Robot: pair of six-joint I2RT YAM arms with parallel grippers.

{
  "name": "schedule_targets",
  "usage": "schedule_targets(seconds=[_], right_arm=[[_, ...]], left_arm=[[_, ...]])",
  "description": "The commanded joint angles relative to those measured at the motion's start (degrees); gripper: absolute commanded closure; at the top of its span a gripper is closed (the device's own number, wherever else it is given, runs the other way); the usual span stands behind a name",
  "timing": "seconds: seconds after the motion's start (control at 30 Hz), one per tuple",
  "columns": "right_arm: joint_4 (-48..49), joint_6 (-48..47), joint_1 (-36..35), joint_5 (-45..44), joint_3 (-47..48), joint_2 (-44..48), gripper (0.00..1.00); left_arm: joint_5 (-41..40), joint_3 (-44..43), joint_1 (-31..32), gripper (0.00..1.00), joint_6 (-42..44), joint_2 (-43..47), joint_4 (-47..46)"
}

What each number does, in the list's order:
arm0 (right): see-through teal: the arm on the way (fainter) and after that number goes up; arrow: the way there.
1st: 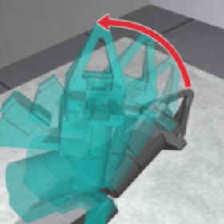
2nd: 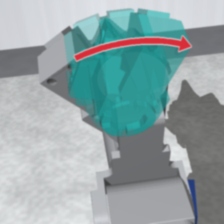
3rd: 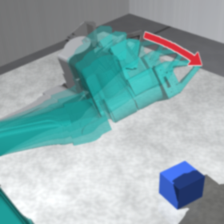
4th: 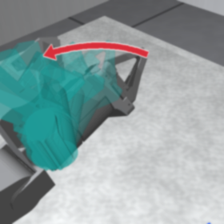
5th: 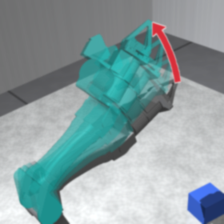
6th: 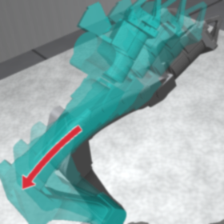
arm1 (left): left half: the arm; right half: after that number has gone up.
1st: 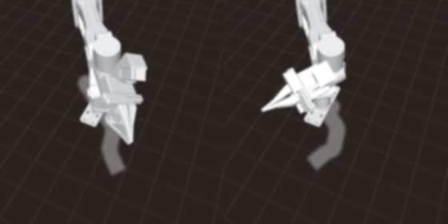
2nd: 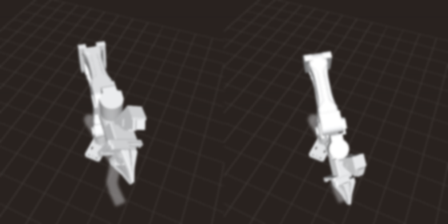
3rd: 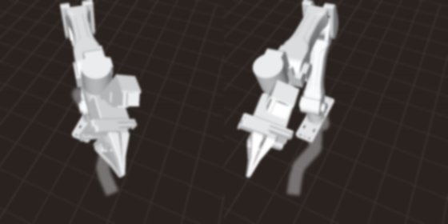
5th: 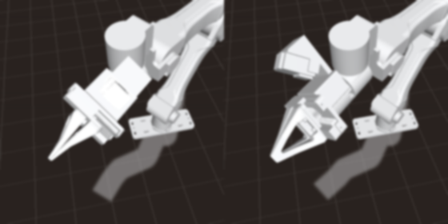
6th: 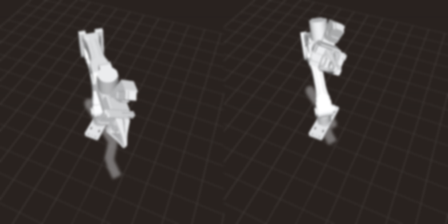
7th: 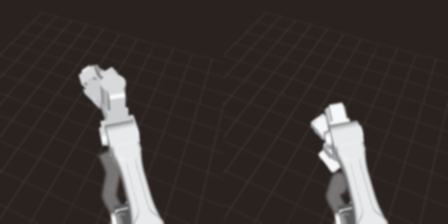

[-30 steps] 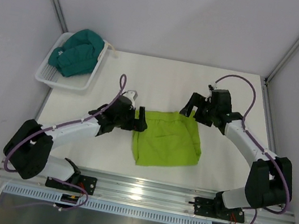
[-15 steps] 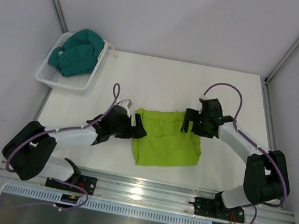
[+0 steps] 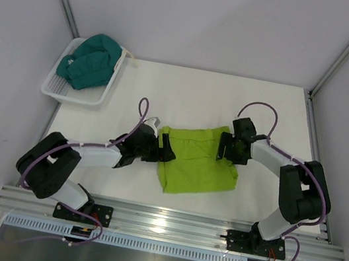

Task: Fold and stack the shorts
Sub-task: Neatly place the folded shorts to the corner

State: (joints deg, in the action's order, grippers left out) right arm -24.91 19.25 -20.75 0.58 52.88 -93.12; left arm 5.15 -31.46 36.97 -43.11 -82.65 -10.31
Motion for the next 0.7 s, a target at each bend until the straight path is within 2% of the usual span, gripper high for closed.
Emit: schedule_targets(seconds=[0.0, 0.03, 0.1, 0.13, 0.3, 0.33, 0.4, 0.43, 0.53, 0.67], right_arm=[[2.2, 0.4, -0.5, 1.5, -1.1, -1.6, 0.29], [2.4, 0.4, -0.6, 1.6, -1.1, -1.5, 0.35], [2.8, 0.1, -1.0, 1.9, -1.1, -0.6, 0.41], [2.8, -0.1, -1.3, 1.8, -1.0, -0.2, 0.48], [3.0, 0.3, -1.7, 0.2, -0.9, 1.5, 0.61], [2.8, 0.2, -1.7, 0.0, -0.9, 1.5, 0.67], [2.7, 0.5, -1.7, -0.6, -0.5, 1.7, 0.75], [2.5, 0.9, -1.7, -2.5, -0.4, 1.7, 0.85], [2.0, 1.8, -1.0, -5.1, 0.4, 1.6, 1.0], [1.0, 3.3, 0.9, -7.0, 1.5, 1.5, 1.0]], left_arm=[[-1.2, -1.0, 1.0, 0.14, -0.4, -2.0, -3.0], [-1.5, -1.1, 1.1, 0.21, -0.4, -2.4, -3.2], [-2.1, -1.8, 1.6, 0.25, -0.3, -3.7, -3.4], [-2.3, -2.0, 1.8, 0.3, 0.0, -4.0, -3.4], [-3.5, -4.0, 2.8, 0.41, 0.1, -6.9, -3.8], [-3.6, -5.0, 2.8, 0.47, 0.1, -7.5, -3.9], [-3.7, -5.6, 3.3, 0.52, 0.1, -8.7, -4.3], [-3.9, -6.8, 3.4, 0.59, 0.1, -10.0, -4.4], [-4.4, -8.9, 4.0, 0.76, 0.1, -13.3, -4.5], [-4.9, -15.4, 5.8, 0.84, -0.1, -18.1, -4.2]])
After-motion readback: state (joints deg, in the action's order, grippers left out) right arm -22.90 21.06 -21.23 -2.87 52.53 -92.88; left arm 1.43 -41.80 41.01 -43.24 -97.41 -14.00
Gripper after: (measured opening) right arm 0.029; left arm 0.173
